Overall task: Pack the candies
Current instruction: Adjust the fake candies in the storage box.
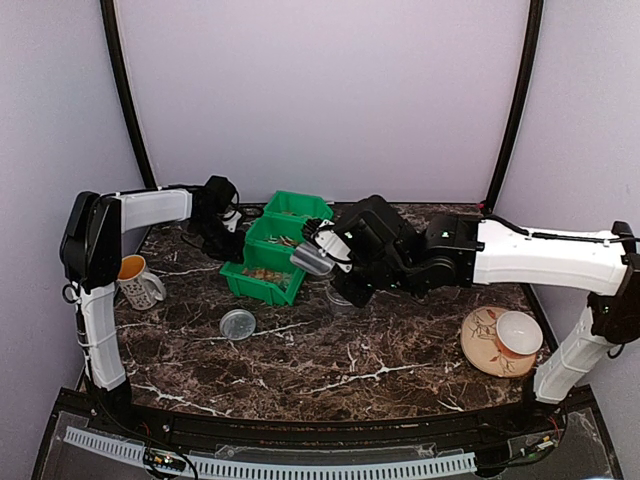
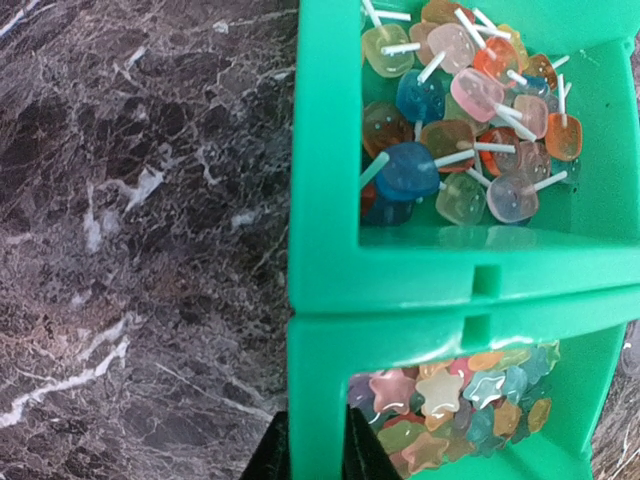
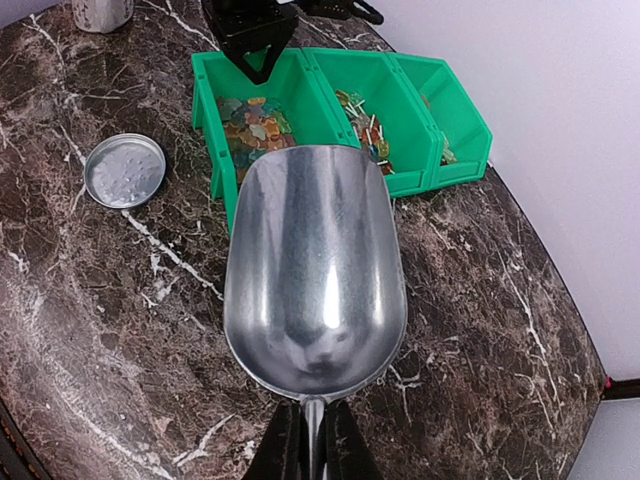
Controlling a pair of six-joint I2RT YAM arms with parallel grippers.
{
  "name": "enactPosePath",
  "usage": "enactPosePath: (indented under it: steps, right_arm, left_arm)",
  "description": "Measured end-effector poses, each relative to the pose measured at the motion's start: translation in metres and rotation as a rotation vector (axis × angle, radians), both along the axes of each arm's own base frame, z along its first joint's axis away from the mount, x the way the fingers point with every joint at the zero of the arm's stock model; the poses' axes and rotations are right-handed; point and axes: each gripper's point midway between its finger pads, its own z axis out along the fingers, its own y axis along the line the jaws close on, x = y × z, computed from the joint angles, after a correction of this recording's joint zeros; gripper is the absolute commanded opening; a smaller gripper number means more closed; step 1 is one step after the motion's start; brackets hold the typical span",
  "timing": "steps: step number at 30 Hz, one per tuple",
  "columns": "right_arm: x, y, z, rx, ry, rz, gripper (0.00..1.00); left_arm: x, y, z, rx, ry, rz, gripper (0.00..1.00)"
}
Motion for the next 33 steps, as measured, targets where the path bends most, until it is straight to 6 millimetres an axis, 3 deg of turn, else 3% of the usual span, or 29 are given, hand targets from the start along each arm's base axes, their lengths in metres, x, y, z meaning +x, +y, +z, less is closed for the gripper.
enactPosePath:
  steps: [13, 18, 26, 30, 33]
  right_arm:
    - [-0.002, 0.004, -0.014, -0.05, 0.055, 0.034, 0.0]
    - [-0.004, 0.004, -0.015, -0.06, 0.057, 0.044, 0.0]
    - [-0.003, 0.006, -0.026, -0.101, 0.072, 0.053, 0.0]
    - [-0.005, 0.005, -0.027, -0.106, 0.081, 0.057, 0.0]
    - [-0.007, 0.006, -0.024, -0.093, 0.091, 0.063, 0.0]
  left_arm:
    - [0.008, -0.013, -0.009, 0.014, 0.005, -0.02, 0.15]
    - [0.006, -0.014, -0.011, 0.027, 0.011, -0.02, 0.0]
    - [0.004, -0.016, -0.012, 0.04, 0.014, -0.013, 0.0]
    - [-0.002, -0.019, -0.012, 0.014, 0.017, -0.006, 0.0]
    - [-0.016, -0.02, -0.012, -0.017, 0.029, -0.012, 0.0]
